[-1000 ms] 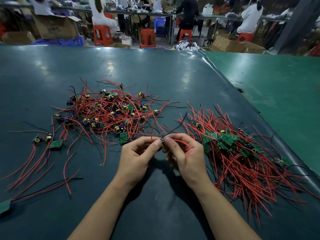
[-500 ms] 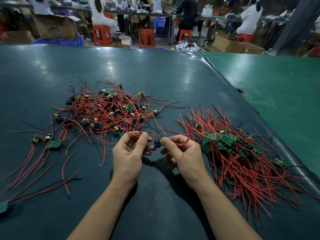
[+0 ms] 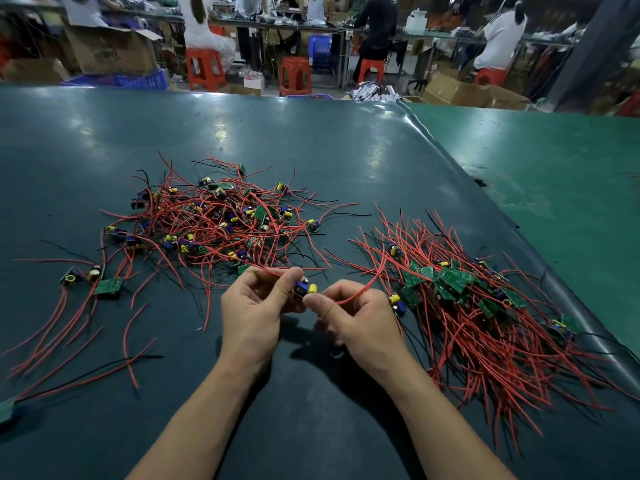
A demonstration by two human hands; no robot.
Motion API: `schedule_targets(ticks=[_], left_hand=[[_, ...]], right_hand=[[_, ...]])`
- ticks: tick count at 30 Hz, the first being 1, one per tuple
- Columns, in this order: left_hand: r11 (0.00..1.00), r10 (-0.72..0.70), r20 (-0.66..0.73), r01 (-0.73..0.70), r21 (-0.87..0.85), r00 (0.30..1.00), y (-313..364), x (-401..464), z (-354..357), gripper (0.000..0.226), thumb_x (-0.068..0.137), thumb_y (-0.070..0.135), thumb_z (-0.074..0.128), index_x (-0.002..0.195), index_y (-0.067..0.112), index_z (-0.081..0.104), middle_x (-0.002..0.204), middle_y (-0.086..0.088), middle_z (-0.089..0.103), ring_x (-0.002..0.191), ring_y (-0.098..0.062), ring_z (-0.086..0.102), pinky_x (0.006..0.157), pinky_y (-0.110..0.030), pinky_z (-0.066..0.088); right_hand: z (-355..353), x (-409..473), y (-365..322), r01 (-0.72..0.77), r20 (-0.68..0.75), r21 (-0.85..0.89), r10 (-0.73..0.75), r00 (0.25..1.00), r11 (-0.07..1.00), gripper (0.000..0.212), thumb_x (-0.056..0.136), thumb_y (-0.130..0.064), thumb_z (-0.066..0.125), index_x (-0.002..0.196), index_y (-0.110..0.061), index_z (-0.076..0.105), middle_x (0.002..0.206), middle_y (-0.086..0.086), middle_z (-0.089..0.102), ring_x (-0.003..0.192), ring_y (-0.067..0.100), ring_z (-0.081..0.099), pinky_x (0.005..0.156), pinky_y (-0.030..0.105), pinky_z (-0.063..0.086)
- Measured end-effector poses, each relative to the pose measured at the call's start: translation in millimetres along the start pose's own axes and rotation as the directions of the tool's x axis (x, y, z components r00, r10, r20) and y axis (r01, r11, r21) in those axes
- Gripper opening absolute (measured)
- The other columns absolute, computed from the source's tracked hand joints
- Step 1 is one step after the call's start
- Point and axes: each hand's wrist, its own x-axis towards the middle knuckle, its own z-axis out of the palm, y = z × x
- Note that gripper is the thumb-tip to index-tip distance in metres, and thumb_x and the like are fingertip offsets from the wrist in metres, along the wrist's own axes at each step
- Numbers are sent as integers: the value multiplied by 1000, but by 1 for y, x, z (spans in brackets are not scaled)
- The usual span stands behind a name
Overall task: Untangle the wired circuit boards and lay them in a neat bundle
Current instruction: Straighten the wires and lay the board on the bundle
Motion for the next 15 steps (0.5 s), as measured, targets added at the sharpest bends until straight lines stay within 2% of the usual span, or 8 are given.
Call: schedule_targets(ticks=[4,7,11,15], left_hand=[[1000,-10,-21,10,-7,1000,0,-1,1,18,74,22,73,76,8,63,70,-6,73,59,-13,69,53,-19,54],[1000,10,63,-10,-7,998,0,-1,0,17,77,23,71,82,9,62,73,-2,73,63,-11,69,56,-20,54],[1000,-11,189,15,-21,982,-1,-1,-4,30,70,28,76,95,13,69,84,-4,74,71,-14,69,65,-23,56],[1000,-22,202,26,-14,979,-2,0,-7,27,69,26,82,92,16,74,86,-8,74,76,-17,70,70,-24,56]], right_hand=[[1,1,2,40,-4,-77,-41,999,996,18,85,-31,74,68,-27,70,58,2,65,50,7,55,47,21,42],[1,2,4,62,-18,-64,-63,998,996,28,91,-23,68,65,-31,69,57,-7,63,51,3,53,49,17,39],[2,2,2,39,0,-67,-39,999,997,29,94,-34,57,69,-22,65,59,-2,63,49,3,51,47,14,38],[2,1,2,20,4,19,-20,1000,1000,35,102,-30,46,76,-18,65,65,6,68,46,8,56,46,16,40]])
